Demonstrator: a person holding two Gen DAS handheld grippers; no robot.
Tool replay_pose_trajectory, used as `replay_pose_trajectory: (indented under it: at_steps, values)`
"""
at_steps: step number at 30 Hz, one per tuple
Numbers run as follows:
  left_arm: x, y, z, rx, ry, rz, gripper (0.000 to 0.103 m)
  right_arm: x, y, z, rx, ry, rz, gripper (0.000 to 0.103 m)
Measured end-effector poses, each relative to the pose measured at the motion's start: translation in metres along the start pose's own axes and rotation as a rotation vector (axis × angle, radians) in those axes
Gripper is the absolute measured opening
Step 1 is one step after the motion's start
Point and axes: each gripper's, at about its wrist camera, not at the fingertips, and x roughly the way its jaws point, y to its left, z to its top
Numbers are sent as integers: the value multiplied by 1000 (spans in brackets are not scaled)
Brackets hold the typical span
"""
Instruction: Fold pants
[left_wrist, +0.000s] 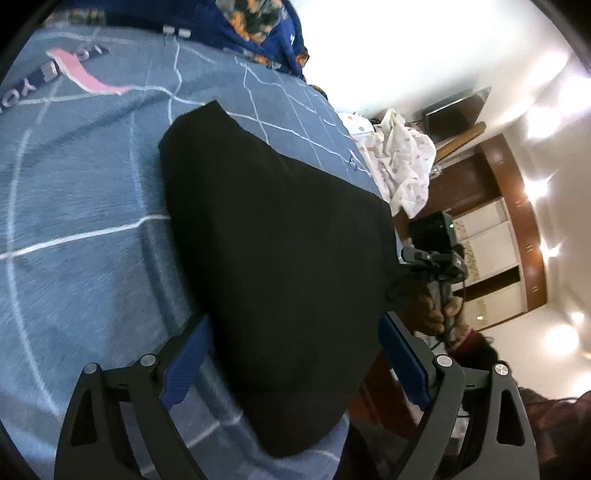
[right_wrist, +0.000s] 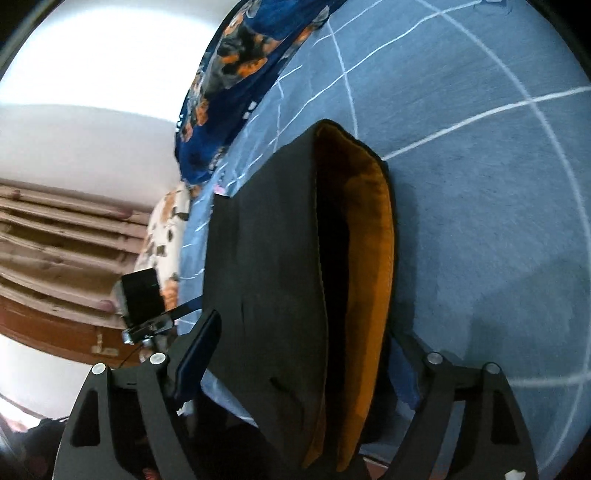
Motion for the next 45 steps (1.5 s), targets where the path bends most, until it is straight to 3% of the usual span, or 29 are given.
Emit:
replay_pose_trajectory:
  at_steps: [6,8,9,11,12,14,16,17,21,28,32,40,45]
  values:
    - [16,9,20,-55,5,-40,89,9,10,7,-23,37,14,82]
    - [21,6,21,-23,11,-7,89,10,12,6,-34,33,11,81]
    - [23,2,20,12,10,12,89,10,12,5,-37,30,9,79]
    - [27,-5,20,58,14,52,87,11,9,6,-40,35,-23,65]
    - [28,-7,20,74,12,77,84,10,6,6,-37,36,-27,63]
    - [31,-11,19,102,6,153,61,8,1,7,-34,42,-42,48]
    - [31,-11,19,115,1,225,42,9,-1,8,-30,35,-44,47]
    - [29,-10,17,107,-1,226,38,9,-2,8,-22,25,-36,46]
    - [28,-10,18,75,-19,246,30,13,-3,5,-7,-11,-38,36]
    - [19,-33,7,129,-102,320,17,8,1,-8,44,-117,31,27]
    - [17,-47,5,188,-101,369,17,4,5,-15,66,-159,87,26]
    - [27,-49,1,248,-69,457,20,13,4,-10,54,-137,4,26]
    - [31,-48,0,269,-63,484,24,16,5,-4,26,-103,-61,34]
